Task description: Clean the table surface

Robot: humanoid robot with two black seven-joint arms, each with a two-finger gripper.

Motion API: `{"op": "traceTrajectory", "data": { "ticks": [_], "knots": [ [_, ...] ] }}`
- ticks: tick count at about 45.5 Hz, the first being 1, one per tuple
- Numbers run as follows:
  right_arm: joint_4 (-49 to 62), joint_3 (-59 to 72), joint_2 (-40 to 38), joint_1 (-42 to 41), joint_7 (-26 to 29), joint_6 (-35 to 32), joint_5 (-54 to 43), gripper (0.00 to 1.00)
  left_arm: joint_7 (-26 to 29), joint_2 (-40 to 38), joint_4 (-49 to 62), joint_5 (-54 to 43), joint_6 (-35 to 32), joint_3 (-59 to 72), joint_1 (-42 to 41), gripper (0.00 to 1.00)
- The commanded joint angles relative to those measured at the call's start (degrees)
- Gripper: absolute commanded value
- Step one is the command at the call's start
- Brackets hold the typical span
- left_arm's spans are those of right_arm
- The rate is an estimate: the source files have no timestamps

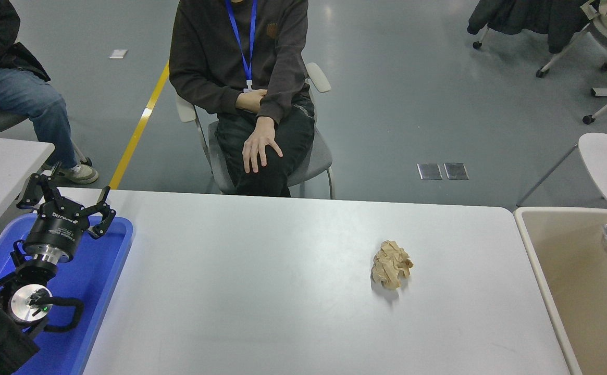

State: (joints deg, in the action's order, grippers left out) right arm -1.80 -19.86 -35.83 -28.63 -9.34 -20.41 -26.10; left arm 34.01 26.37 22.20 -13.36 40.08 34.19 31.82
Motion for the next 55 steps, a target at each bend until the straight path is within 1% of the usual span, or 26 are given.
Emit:
{"op": "traceTrajectory", "data": {
  "ticks": [1, 6, 12, 22, 29, 36, 41, 46, 48, 50, 51, 52, 54, 55],
  "knots": [
    [1.0, 1.5, 4.4, 0.5, 2.9, 1.9, 5.4, 0.00, 0.0, 0.0, 0.0, 0.0, 0.0, 0.0, 0.0, 1.00],
    [1.0, 1.3, 5.8, 0.5, 4.8, 2.6, 7.0, 0.00, 0.0, 0.0, 0.0, 0.0, 0.0, 0.0, 0.0, 1.00],
    [0.9, 1.3, 7.8, 0.6, 6.1, 7.0, 10.3, 0.00, 0.0, 0.0, 0.0, 0.0, 0.0, 0.0, 0.0, 1.00],
    [0.9, 1.3, 9.8, 0.6, 8.0, 11.4, 12.4, 0.00, 0.0, 0.0, 0.0, 0.0, 0.0, 0.0, 0.0, 1.00],
    [0.9, 1.3, 10.5, 0.6, 8.6, 14.4, 12.4, 0.00, 0.0, 0.0, 0.0, 0.0, 0.0, 0.0, 0.0, 1.00],
    [0.9, 1.3, 10.8, 0.7, 8.5, 15.2, 12.4, 0.00, 0.0, 0.0, 0.0, 0.0, 0.0, 0.0, 0.0, 1.00],
    [0.9, 1.2, 11.0, 0.6, 8.5, 17.3, 12.4, 0.00, 0.0, 0.0, 0.0, 0.0, 0.0, 0.0, 0.0, 1.00],
    [0.9, 1.2, 11.4, 0.6, 8.5, 19.2, 12.4, 0.26, 0.0, 0.0, 0.0, 0.0, 0.0, 0.0, 0.0, 1.00],
    [0.9, 1.2, 11.5, 0.5, 8.5, 19.3, 12.4, 0.41, 0.0, 0.0, -0.1, 0.0, 0.0, 0.0, 0.0, 1.00],
    [0.9, 0.9, 11.5, 0.5, 8.5, 19.4, 12.5, 0.59, 0.0, 0.0, -0.1, 0.0, 0.0, 0.0, 0.0, 1.00],
    [0.9, 0.7, 11.5, 0.4, 8.5, 19.4, 12.5, 0.71, 0.0, 0.0, 0.0, 0.0, 0.0, 0.0, 0.0, 1.00],
    [0.8, 0.5, 11.5, 0.4, 8.5, 19.4, 12.5, 0.81, 0.0, 0.0, 0.0, 0.0, 0.0, 0.0, 0.0, 1.00],
    [0.8, 0.4, 11.5, 0.3, 8.5, 19.4, 12.8, 0.87, 0.0, 0.0, 0.0, 0.0, 0.0, 0.0, 0.0, 1.00],
    [0.8, 0.4, 11.5, 0.2, 8.6, 19.4, 13.2, 0.94, 0.0, 0.0, 0.0, 0.0, 0.0, 0.0, 0.0, 1.00]
  ]
}}
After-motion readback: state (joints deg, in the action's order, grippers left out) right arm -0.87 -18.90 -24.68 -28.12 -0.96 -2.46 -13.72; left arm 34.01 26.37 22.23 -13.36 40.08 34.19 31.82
